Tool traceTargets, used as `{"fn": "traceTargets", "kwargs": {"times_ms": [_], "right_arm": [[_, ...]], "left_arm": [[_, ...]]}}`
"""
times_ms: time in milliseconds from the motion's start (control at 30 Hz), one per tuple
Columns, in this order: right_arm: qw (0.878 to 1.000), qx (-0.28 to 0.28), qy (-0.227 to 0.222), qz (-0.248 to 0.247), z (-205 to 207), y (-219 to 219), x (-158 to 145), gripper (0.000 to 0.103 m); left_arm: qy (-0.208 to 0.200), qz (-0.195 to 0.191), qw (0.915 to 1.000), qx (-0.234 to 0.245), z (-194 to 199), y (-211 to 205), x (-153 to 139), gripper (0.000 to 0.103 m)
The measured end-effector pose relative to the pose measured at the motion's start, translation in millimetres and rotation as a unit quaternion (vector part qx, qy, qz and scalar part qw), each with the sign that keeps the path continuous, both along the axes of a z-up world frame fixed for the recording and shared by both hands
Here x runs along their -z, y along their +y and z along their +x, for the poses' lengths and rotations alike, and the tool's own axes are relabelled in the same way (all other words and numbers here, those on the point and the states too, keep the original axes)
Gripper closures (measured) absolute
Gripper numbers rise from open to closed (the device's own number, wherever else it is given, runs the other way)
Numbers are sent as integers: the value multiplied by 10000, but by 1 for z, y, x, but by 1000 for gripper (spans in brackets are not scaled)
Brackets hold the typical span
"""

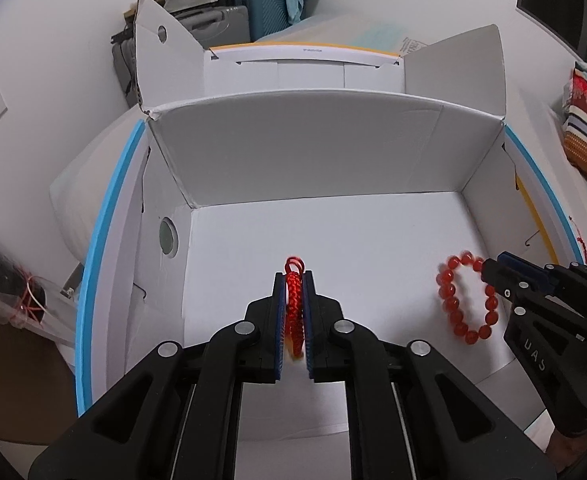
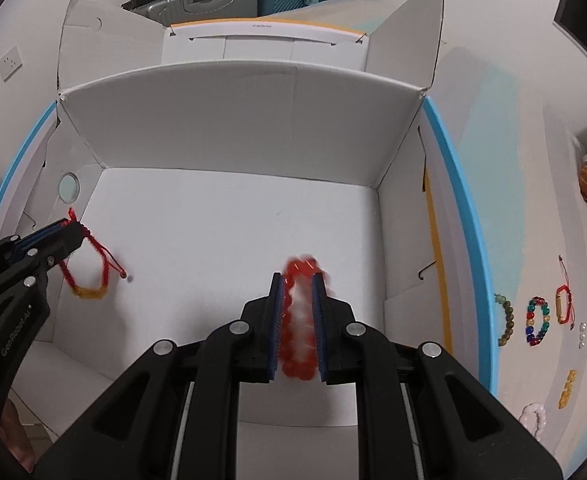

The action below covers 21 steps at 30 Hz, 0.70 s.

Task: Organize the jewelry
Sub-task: 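Carry both held bracelets over to the white cardboard box with both tools, then open both tools to drop the bracelets into the box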

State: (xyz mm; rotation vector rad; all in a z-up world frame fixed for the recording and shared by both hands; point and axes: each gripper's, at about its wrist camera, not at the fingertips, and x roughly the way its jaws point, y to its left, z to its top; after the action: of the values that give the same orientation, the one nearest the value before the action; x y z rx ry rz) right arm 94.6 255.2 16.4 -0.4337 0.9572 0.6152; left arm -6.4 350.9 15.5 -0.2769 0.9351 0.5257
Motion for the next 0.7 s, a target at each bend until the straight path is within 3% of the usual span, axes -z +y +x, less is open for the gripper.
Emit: {"fn": "traceTargets", "kwargs": {"times_ms": [67, 133, 200, 333, 400, 433, 500, 700], "right_arm": [[10000, 22, 4, 78, -1, -2, -4, 71], [9998, 71, -43, 183, -2, -6, -11, 48], [9993, 129, -123, 343, -4, -12, -23, 40], [9980, 165, -295, 540, -8, -23, -42, 21], [9962, 252, -481, 683, -10, -32, -54, 11], [9943, 327, -611, 805, -11, -40, -61, 8], [9914, 484, -774, 941, -8, -53, -70, 8], [9883, 701, -915, 999, -2, -86, -86, 8]], "left_arm": [[-5, 27, 10000, 1, -2, -2, -2, 92], [-45, 54, 10000, -36, -4, -2, -4, 77], [-119, 131, 9998, -107, -8, -1, -9, 59], [-228, 221, 9993, -179, -13, -3, -18, 43], [-286, 276, 9990, -191, -15, -7, -22, 27], [-329, 311, 9988, -210, -16, -9, -25, 24], [-426, 401, 9981, -195, -18, -16, -32, 16], [-660, 515, 9965, -78, -20, -41, -49, 8]]}}
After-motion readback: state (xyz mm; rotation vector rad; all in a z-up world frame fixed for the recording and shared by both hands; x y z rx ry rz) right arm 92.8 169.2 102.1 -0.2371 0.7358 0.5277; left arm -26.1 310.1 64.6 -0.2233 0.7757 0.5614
